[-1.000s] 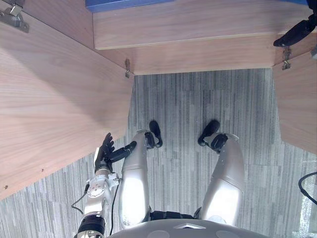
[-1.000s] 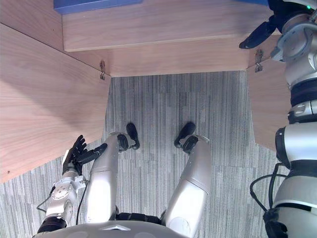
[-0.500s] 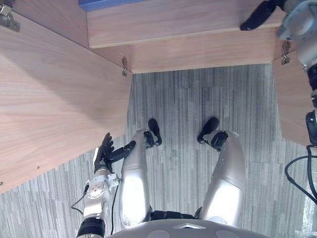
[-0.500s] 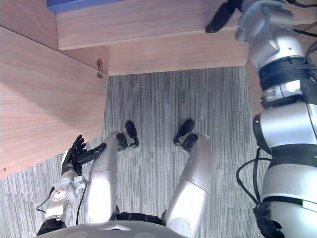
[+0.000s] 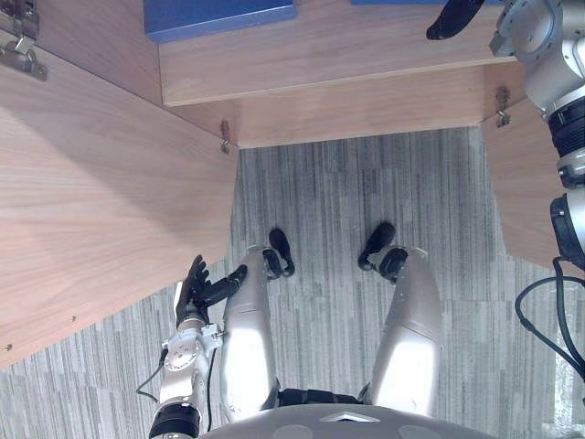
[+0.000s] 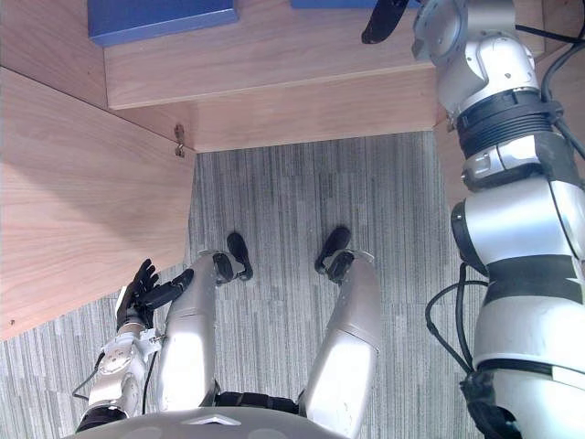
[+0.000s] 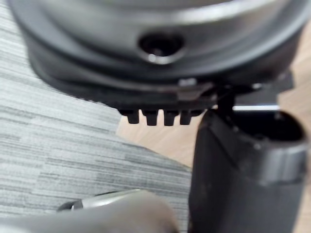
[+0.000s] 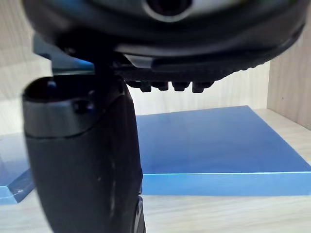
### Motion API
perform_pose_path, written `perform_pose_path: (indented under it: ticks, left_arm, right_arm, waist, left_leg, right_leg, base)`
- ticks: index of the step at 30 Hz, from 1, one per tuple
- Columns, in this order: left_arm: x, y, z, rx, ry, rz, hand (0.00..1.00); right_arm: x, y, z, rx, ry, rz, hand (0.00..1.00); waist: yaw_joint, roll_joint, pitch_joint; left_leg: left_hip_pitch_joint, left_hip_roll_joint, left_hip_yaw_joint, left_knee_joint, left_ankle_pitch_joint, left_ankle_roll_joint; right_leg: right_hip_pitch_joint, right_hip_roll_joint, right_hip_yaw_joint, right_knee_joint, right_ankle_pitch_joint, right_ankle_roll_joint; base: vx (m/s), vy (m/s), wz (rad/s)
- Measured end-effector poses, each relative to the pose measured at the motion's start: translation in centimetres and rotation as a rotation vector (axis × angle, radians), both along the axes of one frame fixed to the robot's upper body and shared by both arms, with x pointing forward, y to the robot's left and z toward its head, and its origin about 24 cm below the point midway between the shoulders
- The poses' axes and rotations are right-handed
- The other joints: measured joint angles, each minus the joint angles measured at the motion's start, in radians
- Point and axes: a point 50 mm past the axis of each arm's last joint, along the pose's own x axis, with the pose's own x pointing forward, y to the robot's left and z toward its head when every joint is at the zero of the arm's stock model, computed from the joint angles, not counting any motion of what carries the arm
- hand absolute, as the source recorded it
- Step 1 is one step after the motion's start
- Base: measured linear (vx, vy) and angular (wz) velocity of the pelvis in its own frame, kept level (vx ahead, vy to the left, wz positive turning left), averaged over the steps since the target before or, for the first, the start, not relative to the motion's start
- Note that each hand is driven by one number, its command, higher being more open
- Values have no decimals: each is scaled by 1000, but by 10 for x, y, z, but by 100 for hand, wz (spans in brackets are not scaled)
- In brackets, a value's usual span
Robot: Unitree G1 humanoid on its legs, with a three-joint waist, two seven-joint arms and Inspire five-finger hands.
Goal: Walk over to the cabinet, pick up the folder, carry it to the office cabinet, place the folder inside the office cabinet, then close the office cabinet door
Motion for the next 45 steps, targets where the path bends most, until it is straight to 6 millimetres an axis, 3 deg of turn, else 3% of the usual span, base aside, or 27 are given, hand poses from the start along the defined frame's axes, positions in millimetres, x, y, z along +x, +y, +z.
perform_pose_path:
  ticks: [5, 8, 10, 12, 14, 17, 19, 23, 26, 30, 37, 40, 45]
  left_arm:
    - [-4, 0, -6, -5, 31, 20, 100]
    - [-6, 0, -8, -8, 42, 26, 100]
    - [-7, 0, -9, -12, 45, 36, 100]
    - [-8, 0, -10, -16, 49, 49, 100]
    - [-9, 0, -11, -13, 52, 54, 100]
    - [-12, 4, -13, 3, 63, 64, 100]
    - [-14, 7, -15, 15, 74, 62, 100]
    - [-15, 9, -15, 49, 77, 49, 100]
    - [-16, 9, -16, 50, 81, 48, 100]
    - [-18, 10, -18, 57, 83, 43, 100]
    - [-22, 10, -22, 56, 107, 41, 100]
    - [-22, 10, -23, 62, 109, 33, 100]
    - [-22, 12, -22, 76, 106, 38, 100]
  right_arm:
    - [6, -2, -16, 68, 13, -27, 100]
    - [4, -1, -10, 94, -59, -43, 100]
    - [-4, 0, 1, 140, -160, -27, 100]
    - [-26, 8, 14, 174, -351, 38, 100]
    - [-40, 13, 16, 167, -460, 76, 100]
    - [-53, 17, -1, 157, -572, 112, 100]
    - [-57, 17, -26, 127, -576, 111, 100]
    - [-57, 17, -69, 26, -494, 112, 100]
    - [-55, 15, -88, -9, -441, 107, 100]
    - [-59, 14, -105, -16, -406, 120, 100]
    - [-63, 30, -143, -159, -284, 244, 100]
    - [-57, 25, -154, -166, -229, 229, 100]
    - [-32, 7, -147, -125, -143, 125, 100]
  waist:
    - [-1, -1, -1]
    - [-2, -2, -1]
    - [-3, -2, -1]
    - [-3, -2, -1]
    - [-4, -3, -1]
    - [-5, -22, -16]
    - [-7, -35, -26]
    - [-18, -40, -30]
    - [-21, -40, -30]
    - [-23, -40, -34]
    - [-19, -41, -61]
    - [-18, -41, -67]
    - [-16, -40, -71]
  left_leg:
    - [41, 4, 7, -25, 6, -11]
    - [58, 5, 10, -29, 4, -15]
    - [60, 6, 10, -29, 3, -15]
    - [61, 6, 12, -30, 2, -14]
    - [66, 5, 13, -30, 1, -14]
    - [82, 0, 27, -45, 1, -14]
    - [89, -2, 32, -51, -2, -9]
    - [91, -5, 33, -56, -2, -9]
    - [91, -4, 30, -55, -1, -9]
    - [93, -1, 18, -55, -2, -10]
    - [91, 3, 26, -47, -6, -15]
    - [91, 3, 27, -46, -7, -14]
    - [77, 6, 31, -32, -9, -11]
  right_leg:
    - [37, 12, -4, -25, 6, -1]
    - [54, 15, -4, -30, 6, -1]
    - [58, 17, -4, -34, 6, 0]
    - [59, 18, -3, -38, 8, 3]
    - [63, 18, -2, -39, 8, 3]
    - [64, 15, 9, -41, 8, 4]
    - [64, 15, 15, -41, 6, 8]
    - [65, 13, 14, -44, 3, 13]
    - [70, 14, 9, -46, 3, 13]
    - [88, 17, -7, -56, 5, 10]
    - [80, 26, 6, -60, 9, 15]
    - [73, 28, 14, -59, 9, 20]
    - [55, 38, 24, -60, 16, 25]
  base:
    - [-4, 13, -5]
    - [-17, 18, -4]
    - [0, 0, 0]
    - [-16, 11, -1]
    - [0, 0, 0]
    - [-18, 4, -4]
    - [0, 0, 0]
    - [-30, -4, 0]
    - [-35, 1, 1]
    - [-26, 11, 4]
    - [-15, 3, -4]
    - [-41, -1, -6]
    - [-54, 3, -8]
